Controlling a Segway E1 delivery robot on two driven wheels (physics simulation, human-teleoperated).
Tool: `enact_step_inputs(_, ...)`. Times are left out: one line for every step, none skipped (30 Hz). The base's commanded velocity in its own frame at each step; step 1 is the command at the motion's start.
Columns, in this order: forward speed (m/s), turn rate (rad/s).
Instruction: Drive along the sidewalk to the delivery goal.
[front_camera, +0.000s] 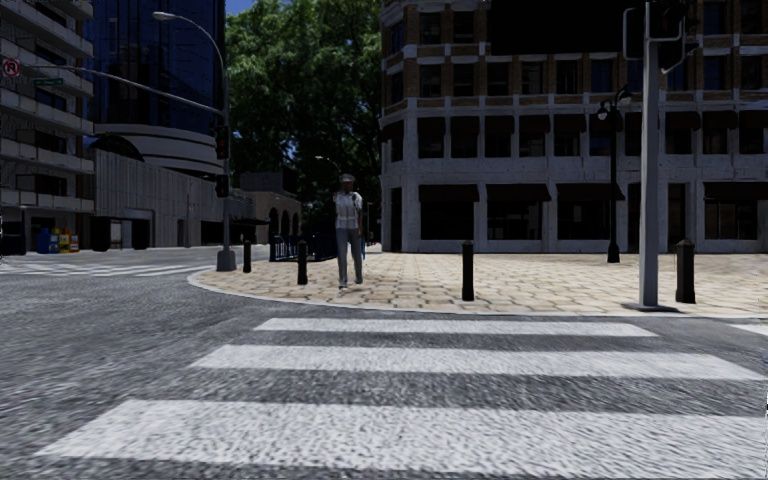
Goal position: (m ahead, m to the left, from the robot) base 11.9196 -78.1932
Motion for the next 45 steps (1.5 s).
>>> enact_step_inputs(2.0,-1.14)
enact_step_inputs(2.0,-1.15)
enact_step_inputs(2.0,-1.15)
enact_step_inputs(2.0,-1.15)
enact_step_inputs(2.0,-1.15)
enact_step_inputs(2.0,-1.15)
enact_step_inputs(2.0,-1.15)
enact_step_inputs(2.0,-1.09)
enact_step_inputs(2.0,-0.87)
enact_step_inputs(2.0,-0.87)
enact_step_inputs(2.0,-0.79)
enact_step_inputs(2.0,-0.4)
enact_step_inputs(2.0,-0.04)
enact_step_inputs(2.0,-0.03)
enact_step_inputs(2.0,-0.03)
enact_step_inputs(2.0,-0.02)
enact_step_inputs(2.0,0.0)
enact_step_inputs(2.0,0.0)
enact_step_inputs(2.0,0.0)
enact_step_inputs(2.0,0.0)
enact_step_inputs(2.0,0.0)
enact_step_inputs(2.0,0.0)
enact_step_inputs(2.0,0.0)
enact_step_inputs(2.0,0.0)
enact_step_inputs(2.0,0.0)
enact_step_inputs(2.0,0.0)
enact_step_inputs(2.0,0.0)
enact_step_inputs(2.0,0.0)
enact_step_inputs(2.0,0.0)
enact_step_inputs(2.0,0.22)
enact_step_inputs(2.0,0.78)
enact_step_inputs(2.0,0.99)
enact_step_inputs(2.0,1.06)
enact_step_inputs(2.0,1.06)
enact_step_inputs(2.0,0.7)
enact_step_inputs(2.0,0.18)
enact_step_inputs(2.0,0.09)
enact_step_inputs(2.0,0.09)
enact_step_inputs(2.0,0.07)
enact_step_inputs(2.0,0.02)
enact_step_inputs(2.0,0.0)
enact_step_inputs(2.0,0.0)
enact_step_inputs(2.0,0.0)
enact_step_inputs(2.0,0.0)
enact_step_inputs(2.0,0.0)
